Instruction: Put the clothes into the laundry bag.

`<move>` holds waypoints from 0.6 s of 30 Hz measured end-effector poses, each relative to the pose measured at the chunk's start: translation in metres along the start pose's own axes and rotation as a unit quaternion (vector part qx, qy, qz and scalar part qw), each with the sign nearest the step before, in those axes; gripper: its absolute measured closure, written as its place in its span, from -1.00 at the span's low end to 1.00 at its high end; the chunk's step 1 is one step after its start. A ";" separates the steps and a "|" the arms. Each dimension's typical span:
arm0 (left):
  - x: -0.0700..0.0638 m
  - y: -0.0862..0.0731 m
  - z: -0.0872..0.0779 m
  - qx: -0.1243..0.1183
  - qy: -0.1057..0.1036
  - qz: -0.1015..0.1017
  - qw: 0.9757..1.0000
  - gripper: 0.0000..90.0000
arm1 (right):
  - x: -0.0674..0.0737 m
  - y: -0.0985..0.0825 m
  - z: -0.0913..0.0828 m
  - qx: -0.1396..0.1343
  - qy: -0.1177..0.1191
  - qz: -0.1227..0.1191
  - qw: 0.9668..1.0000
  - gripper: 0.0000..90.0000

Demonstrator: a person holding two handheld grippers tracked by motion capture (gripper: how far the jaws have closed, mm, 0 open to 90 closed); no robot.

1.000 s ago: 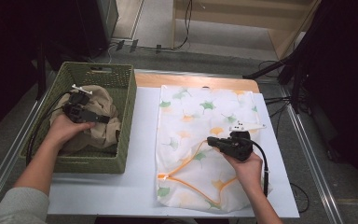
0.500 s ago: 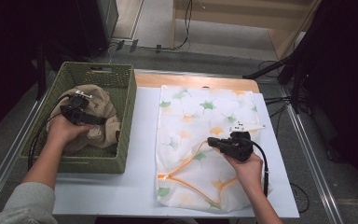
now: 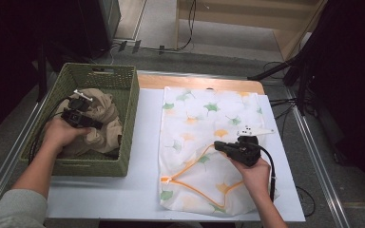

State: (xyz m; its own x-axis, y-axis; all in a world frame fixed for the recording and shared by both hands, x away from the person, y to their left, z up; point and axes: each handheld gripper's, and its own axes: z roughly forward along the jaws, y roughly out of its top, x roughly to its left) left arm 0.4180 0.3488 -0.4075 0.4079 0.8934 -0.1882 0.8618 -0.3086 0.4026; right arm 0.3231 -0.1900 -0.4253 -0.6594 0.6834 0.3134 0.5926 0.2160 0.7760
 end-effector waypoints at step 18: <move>-0.025 0.018 -0.017 -0.028 -0.017 0.073 0.997 0.63 | 0.000 -0.003 -0.004 -0.004 0.000 0.001 1.000 0.97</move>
State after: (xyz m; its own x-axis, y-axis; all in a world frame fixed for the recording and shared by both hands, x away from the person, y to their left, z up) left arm 0.4179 0.3264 -0.3803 0.5385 0.8283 -0.1546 0.7752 -0.4151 0.4763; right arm 0.3196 -0.1938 -0.4254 -0.6573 0.6845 0.3152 0.5909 0.2084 0.7794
